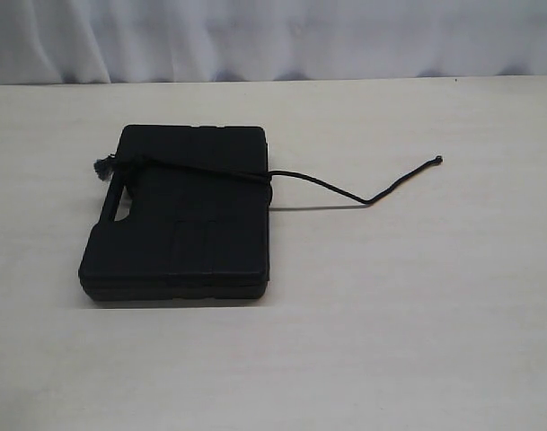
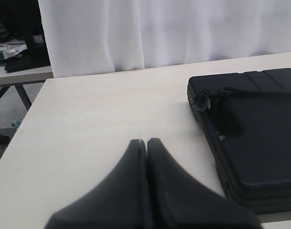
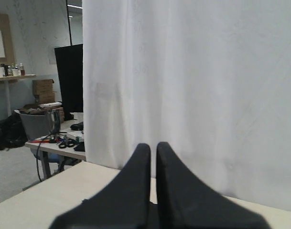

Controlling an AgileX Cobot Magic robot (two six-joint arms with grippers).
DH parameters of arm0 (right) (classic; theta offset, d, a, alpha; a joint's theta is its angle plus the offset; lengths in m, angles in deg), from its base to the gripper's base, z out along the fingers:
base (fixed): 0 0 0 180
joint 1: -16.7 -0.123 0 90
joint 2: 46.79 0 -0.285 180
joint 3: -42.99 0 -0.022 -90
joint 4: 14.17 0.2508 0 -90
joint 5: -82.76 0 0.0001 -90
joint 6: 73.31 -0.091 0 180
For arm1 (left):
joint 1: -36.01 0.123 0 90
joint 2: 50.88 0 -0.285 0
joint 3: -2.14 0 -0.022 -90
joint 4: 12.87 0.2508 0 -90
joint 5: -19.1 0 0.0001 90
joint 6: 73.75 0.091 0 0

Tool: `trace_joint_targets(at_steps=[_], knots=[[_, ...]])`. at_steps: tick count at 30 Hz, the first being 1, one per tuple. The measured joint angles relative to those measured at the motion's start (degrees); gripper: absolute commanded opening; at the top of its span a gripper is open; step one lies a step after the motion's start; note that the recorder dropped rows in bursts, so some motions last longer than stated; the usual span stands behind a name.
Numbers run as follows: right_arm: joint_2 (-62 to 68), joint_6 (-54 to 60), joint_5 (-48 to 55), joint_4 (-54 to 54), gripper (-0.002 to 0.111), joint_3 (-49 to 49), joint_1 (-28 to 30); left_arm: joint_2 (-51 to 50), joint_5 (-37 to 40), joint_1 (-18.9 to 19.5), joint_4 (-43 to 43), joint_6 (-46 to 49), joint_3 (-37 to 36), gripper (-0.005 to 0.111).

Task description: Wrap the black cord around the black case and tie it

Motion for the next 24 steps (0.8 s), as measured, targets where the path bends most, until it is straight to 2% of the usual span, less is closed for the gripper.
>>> trace_joint_targets(at_steps=[5, 9, 14, 18, 24], knots=[[-5.53, 0.00, -2.29, -6.03, 0.004, -4.85, 0.00, 0.00, 0.00, 0.00, 0.00, 0.00, 0.00, 0.000], [-11.00, -2.80, -10.13, -9.17, 0.004, -10.47, 0.00, 0.00, 0.00, 0.00, 0.00, 0.00, 0.00, 0.000], [-12.74, -11.55, -16.30, -22.54, 0.004, -15.85, 1.14, 0.00, 0.00, 0.00, 0.00, 0.00, 0.00, 0.000], [-12.74, -17.91, -17.64, -30.57, 0.004, -18.71, 5.62, 0.00, 0.00, 0.00, 0.00, 0.00, 0.00, 0.000], [-12.74, -21.00, -18.81, -32.30, 0.004, -23.29, 14.87, 0.00, 0.00, 0.00, 0.00, 0.00, 0.00, 0.000]])
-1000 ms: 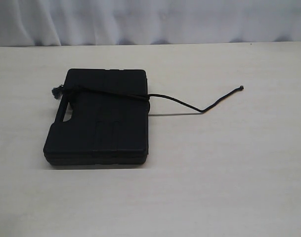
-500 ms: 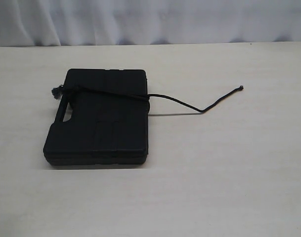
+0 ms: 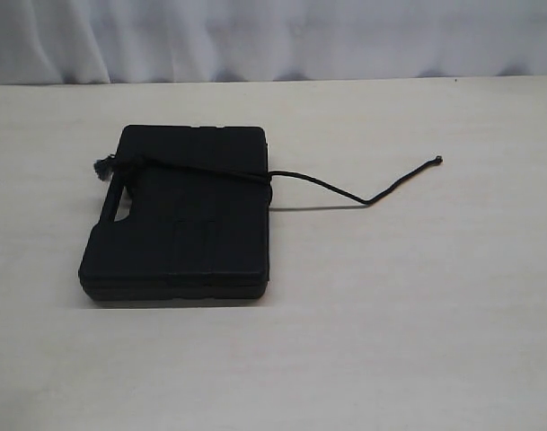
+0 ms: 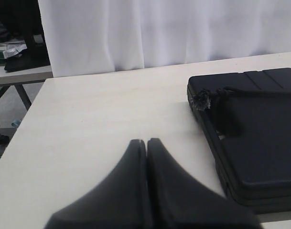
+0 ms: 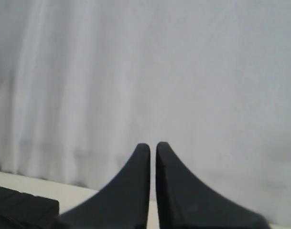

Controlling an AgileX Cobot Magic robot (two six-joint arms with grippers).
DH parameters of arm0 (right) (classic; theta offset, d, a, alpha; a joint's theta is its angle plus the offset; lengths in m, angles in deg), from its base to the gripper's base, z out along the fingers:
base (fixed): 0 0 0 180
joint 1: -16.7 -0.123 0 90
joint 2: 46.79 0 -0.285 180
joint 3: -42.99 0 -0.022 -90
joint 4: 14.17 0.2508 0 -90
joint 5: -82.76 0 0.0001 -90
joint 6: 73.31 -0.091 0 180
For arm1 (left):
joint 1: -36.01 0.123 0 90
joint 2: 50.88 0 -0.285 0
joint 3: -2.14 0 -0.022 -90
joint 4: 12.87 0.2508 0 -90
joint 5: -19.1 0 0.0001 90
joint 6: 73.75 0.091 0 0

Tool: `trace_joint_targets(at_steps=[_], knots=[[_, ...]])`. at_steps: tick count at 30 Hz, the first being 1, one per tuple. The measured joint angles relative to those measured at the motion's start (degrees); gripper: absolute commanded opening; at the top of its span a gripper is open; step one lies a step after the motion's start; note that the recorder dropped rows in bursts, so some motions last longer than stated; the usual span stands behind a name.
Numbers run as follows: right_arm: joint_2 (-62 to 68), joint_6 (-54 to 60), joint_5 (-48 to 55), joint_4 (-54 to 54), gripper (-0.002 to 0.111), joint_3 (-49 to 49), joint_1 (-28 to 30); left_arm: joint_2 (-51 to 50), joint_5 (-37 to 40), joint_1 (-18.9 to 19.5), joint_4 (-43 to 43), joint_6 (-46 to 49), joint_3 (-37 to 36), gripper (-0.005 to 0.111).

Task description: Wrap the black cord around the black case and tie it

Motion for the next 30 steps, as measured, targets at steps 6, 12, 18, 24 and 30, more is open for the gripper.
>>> trace_joint_targets(at_steps=[6, 12, 18, 24, 30], knots=[[0.00, -1.11, 3.31, -0.66, 0.004, -0.89, 4.66, 0.00, 0.00, 0.00, 0.00, 0.00, 0.00, 0.000], [0.00, -1.25, 8.68, -1.93, 0.004, -1.00, 4.89, 0.00, 0.00, 0.00, 0.00, 0.00, 0.00, 0.000], [0.00, -1.25, 15.97, -2.04, 0.004, -1.00, 4.89, 0.00, 0.00, 0.00, 0.00, 0.00, 0.00, 0.000], [0.00, -1.25, 22.88, -2.04, 0.004, -1.00, 4.89, 0.00, 0.00, 0.00, 0.00, 0.00, 0.00, 0.000], [0.00, -6.22, 27.98, -4.82, 0.004, -1.00, 4.89, 0.00, 0.00, 0.00, 0.00, 0.00, 0.00, 0.000]])
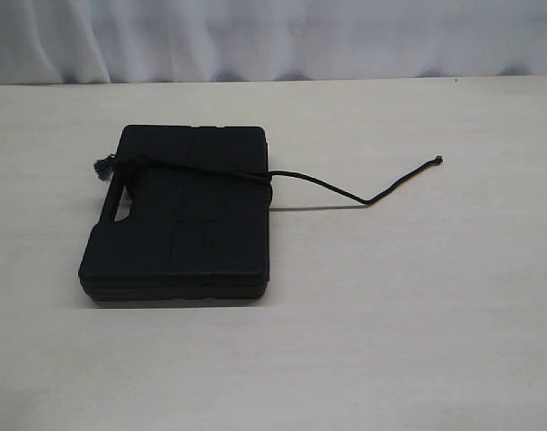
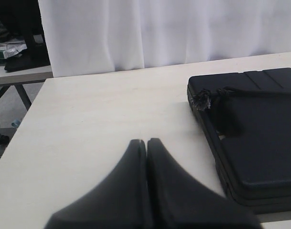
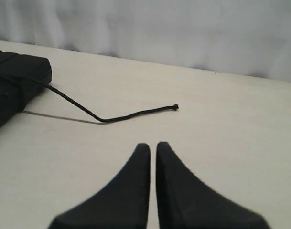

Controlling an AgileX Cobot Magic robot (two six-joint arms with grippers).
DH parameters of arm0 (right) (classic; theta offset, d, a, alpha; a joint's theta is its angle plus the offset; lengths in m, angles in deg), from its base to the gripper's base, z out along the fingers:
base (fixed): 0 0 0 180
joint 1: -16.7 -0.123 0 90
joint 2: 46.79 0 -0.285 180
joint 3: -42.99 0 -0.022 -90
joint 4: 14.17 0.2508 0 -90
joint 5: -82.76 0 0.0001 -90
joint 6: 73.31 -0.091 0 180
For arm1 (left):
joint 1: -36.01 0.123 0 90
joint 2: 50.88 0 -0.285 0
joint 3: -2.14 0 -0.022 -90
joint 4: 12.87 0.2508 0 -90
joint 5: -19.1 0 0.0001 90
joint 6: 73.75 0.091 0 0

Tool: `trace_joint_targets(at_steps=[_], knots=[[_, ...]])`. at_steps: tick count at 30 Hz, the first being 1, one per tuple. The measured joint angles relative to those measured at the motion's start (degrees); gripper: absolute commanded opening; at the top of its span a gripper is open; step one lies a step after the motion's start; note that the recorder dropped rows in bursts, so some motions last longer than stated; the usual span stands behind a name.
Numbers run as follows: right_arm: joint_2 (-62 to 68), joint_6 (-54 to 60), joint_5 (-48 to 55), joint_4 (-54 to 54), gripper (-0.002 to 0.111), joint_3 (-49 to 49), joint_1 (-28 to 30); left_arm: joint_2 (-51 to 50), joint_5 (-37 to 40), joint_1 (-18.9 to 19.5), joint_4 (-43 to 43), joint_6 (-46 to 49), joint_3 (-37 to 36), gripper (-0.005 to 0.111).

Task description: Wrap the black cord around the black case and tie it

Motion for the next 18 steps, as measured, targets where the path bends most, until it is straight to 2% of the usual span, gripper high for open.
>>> trace_joint_targets(at_steps=[4, 18], knots=[[0.00, -3.20, 0.86, -1.21, 0.004, 0.00, 0.00, 0.00, 0.00, 0.00, 0.00, 0.00, 0.00, 0.000], [0.00, -3.77, 1.30, -0.75, 0.004, 0.00, 0.00, 0.00, 0.00, 0.00, 0.00, 0.10, 0.00, 0.000]])
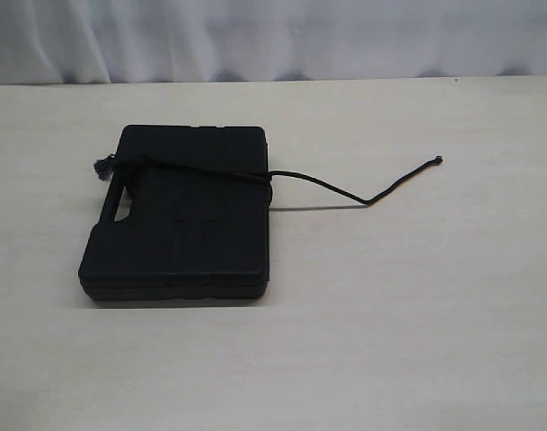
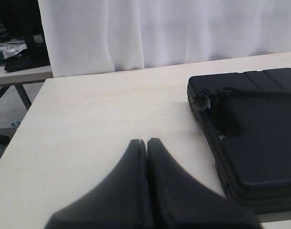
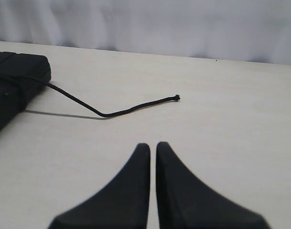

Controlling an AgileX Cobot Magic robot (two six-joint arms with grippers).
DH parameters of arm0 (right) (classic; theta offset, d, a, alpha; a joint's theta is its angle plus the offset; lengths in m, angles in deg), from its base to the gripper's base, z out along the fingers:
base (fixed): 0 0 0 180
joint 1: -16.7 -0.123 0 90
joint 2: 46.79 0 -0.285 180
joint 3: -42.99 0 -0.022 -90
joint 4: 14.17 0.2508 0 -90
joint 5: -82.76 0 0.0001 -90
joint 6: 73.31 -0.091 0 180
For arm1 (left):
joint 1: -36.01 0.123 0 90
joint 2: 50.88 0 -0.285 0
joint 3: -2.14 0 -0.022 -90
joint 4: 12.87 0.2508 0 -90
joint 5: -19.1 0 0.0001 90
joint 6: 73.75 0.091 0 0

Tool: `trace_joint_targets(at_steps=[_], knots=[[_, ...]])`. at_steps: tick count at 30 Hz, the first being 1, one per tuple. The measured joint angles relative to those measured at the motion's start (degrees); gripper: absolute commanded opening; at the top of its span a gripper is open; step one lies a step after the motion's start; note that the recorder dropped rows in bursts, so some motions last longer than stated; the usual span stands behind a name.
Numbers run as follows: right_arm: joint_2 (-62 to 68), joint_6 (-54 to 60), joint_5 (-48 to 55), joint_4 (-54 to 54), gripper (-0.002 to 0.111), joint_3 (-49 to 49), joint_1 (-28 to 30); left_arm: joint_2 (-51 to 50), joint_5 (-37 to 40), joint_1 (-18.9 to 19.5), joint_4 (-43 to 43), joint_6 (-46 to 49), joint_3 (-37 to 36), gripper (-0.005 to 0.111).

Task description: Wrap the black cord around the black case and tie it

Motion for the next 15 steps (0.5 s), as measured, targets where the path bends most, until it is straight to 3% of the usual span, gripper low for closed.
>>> trace_joint_targets(at_steps=[15], knots=[[0.00, 0.12, 0.13, 0.49, 0.004, 0.00, 0.00, 0.00, 0.00, 0.00, 0.00, 0.00, 0.00, 0.000]])
